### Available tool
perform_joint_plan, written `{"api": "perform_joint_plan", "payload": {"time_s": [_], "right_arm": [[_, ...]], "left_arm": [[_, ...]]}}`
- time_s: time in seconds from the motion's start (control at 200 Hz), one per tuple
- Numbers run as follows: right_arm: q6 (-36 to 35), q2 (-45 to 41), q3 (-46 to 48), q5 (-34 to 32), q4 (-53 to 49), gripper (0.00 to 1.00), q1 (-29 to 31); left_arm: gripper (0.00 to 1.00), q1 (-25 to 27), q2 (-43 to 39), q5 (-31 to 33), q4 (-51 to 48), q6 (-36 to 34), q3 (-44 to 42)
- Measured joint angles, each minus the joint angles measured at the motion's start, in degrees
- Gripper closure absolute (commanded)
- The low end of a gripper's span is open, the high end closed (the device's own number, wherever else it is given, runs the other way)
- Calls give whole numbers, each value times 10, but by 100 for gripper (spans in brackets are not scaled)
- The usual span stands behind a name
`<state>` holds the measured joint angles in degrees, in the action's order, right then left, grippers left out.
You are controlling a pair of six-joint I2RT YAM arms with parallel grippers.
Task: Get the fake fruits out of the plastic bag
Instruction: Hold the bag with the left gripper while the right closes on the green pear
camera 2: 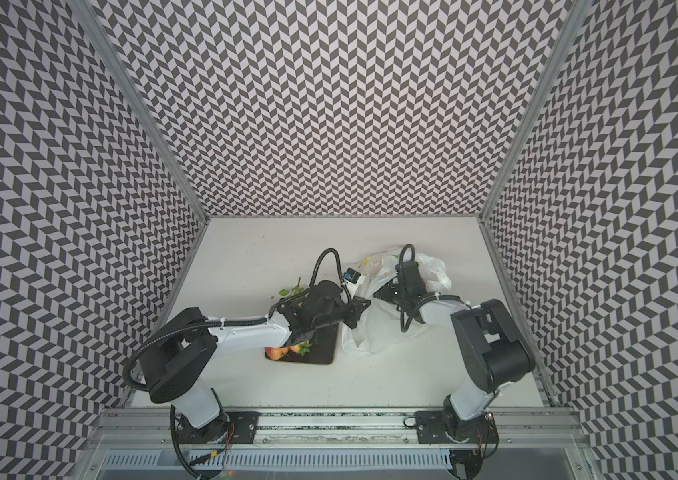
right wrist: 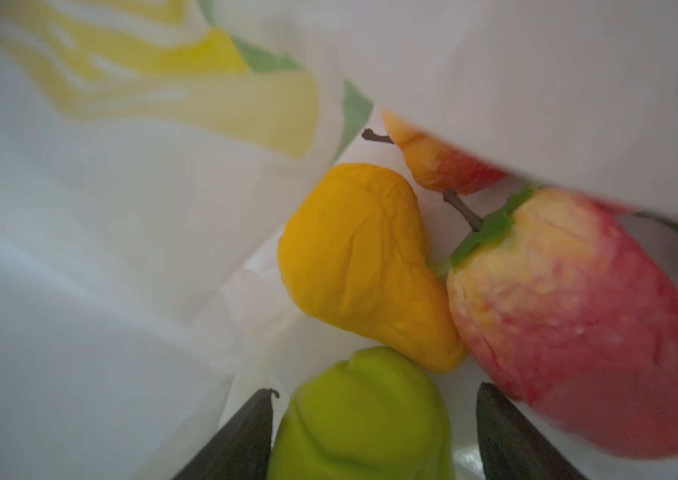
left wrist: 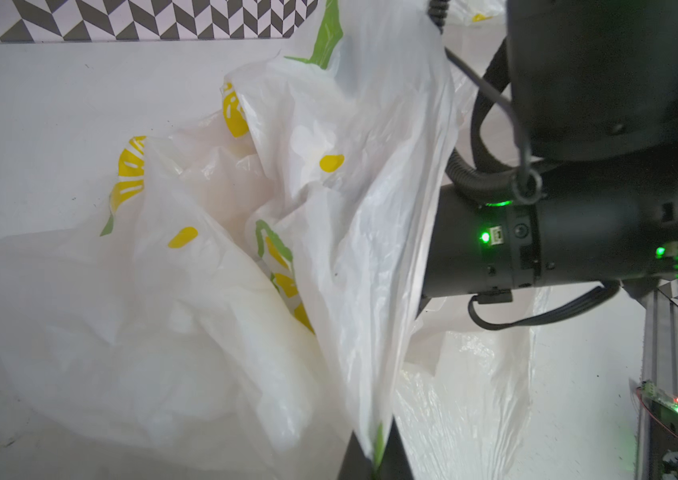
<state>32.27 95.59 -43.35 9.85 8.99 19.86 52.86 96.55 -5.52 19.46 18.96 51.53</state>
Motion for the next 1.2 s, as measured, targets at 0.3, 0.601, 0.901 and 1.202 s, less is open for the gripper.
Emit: {"api": "perform_joint_plan", "payload": {"time_s": [0.3, 0.601, 0.901, 1.202], "right_arm": [[-6, 23, -8, -20, -6, 37, 4], [-13, -31, 4, -69, -63, 54, 2], [-14, -136, 34, -75, -82, 53, -21], [-14, -245, 68, -66, -124, 53, -36]], "left_arm": [[100, 0, -8, 7, 0, 2, -3], [100, -5, -10, 20, -3, 20, -3], [100, -8, -10, 22, -2, 37, -5], [100, -8, -10, 22, -2, 48, -5]]}}
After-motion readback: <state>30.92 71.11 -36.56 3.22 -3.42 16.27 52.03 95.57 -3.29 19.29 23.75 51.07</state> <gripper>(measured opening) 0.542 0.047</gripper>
